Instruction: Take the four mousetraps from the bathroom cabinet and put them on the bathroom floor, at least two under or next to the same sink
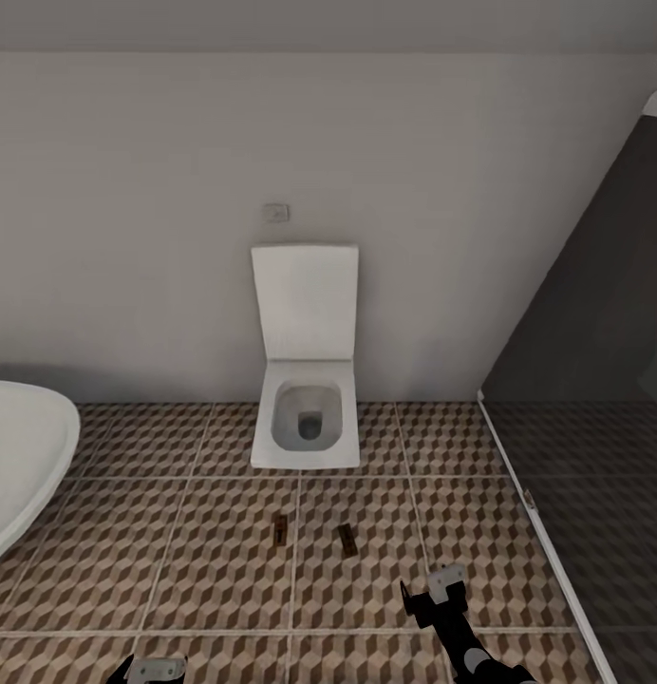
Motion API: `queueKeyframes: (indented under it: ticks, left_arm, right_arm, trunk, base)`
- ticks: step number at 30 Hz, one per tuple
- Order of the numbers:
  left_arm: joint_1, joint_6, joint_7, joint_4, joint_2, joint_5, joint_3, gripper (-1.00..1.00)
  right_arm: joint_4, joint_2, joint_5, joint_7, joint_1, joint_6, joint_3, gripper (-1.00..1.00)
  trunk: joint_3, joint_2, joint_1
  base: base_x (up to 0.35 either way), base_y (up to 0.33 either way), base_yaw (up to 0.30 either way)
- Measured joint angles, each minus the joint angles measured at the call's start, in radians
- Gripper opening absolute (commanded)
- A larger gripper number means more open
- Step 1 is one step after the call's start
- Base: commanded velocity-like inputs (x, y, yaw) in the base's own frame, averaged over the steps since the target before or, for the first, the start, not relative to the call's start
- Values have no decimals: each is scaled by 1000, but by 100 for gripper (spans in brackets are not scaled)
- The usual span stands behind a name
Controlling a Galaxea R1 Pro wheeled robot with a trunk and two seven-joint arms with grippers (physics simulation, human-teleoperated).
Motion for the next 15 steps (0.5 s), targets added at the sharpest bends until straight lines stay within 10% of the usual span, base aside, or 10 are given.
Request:
queueKeyframes:
  ticks: [15]
  left_arm:
    - [0, 0, 0, 1, 0, -1, 0, 100]
  right_arm:
    - [0, 0, 0, 0, 0, 1, 0, 100]
  trunk:
    - [71, 105, -58]
  base:
    - [0, 0, 0]
